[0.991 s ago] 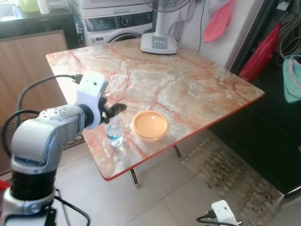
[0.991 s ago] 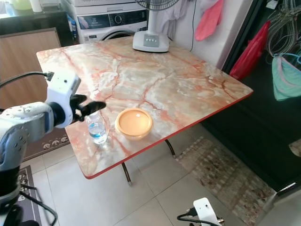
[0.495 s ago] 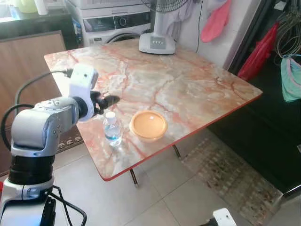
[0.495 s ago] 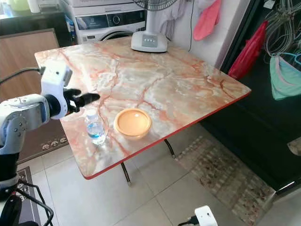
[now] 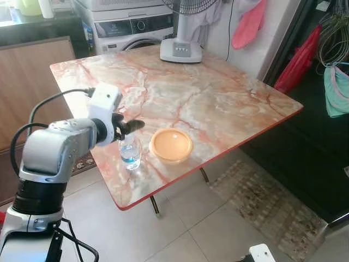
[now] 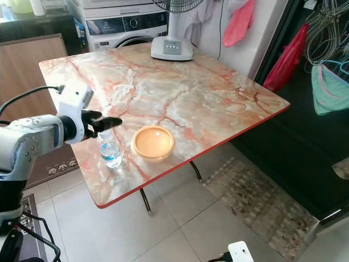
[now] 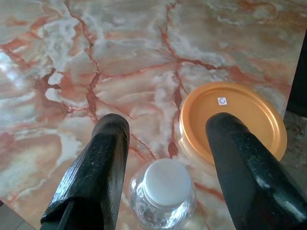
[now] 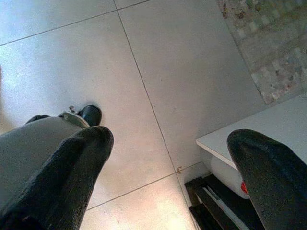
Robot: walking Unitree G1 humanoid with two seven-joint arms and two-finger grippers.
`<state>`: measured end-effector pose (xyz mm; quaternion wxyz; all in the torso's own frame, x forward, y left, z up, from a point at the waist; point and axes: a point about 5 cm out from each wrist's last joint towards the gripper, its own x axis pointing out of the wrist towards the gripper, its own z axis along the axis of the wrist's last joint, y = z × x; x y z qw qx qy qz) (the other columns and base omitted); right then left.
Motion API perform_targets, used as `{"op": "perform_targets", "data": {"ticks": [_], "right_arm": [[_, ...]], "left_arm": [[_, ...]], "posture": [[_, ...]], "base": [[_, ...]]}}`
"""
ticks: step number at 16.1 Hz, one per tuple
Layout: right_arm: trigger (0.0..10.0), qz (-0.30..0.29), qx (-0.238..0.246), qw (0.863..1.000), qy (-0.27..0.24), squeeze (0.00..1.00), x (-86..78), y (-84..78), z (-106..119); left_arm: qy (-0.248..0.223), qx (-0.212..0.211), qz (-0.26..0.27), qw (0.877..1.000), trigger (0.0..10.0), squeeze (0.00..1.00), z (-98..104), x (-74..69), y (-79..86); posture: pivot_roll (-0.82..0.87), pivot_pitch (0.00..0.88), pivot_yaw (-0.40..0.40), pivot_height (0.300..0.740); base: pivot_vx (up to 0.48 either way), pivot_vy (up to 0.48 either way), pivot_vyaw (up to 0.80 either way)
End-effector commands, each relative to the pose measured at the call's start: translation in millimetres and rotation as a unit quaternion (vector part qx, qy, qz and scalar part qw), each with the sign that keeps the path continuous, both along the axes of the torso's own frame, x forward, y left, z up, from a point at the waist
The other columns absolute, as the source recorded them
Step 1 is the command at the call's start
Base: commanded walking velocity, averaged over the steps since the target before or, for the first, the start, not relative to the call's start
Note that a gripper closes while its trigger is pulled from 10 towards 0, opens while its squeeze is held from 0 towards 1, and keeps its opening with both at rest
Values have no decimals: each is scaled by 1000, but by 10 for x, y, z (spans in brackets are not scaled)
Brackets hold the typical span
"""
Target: Restocking fridge
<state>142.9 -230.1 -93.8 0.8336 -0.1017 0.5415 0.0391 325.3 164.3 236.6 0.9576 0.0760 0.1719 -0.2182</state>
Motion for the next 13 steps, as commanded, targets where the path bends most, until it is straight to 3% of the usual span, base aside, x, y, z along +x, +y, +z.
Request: {"op": "perform_targets", "data": {"ticks": [1, 10, 12, 13], "right_arm": [[10000, -7, -1, 1000, -3, 0, 9, -17, 7], [10000, -6, 4, 1000, -3, 0, 22, -3, 9], [10000, -5, 5, 1000, -1, 0, 16, -1, 6], [10000, -5, 5, 1000, -1, 0, 15, -2, 6]], "left_arm": [[7, 5, -9, 1000, 10000, 0, -21, -19, -20], [31, 6, -2, 999, 9961, 0, -194, -39, -26], [33, 1, 3, 999, 4824, 0, -208, -33, -10], [35, 3, 3, 999, 4824, 0, -220, -38, -6]], "posture": [[171, 0, -73, 740], [178, 0, -77, 740], [174, 0, -76, 740], [174, 0, -75, 740]], "base": [[0, 0, 0], [0, 0, 0], [0, 0, 0], [0, 0, 0]]}}
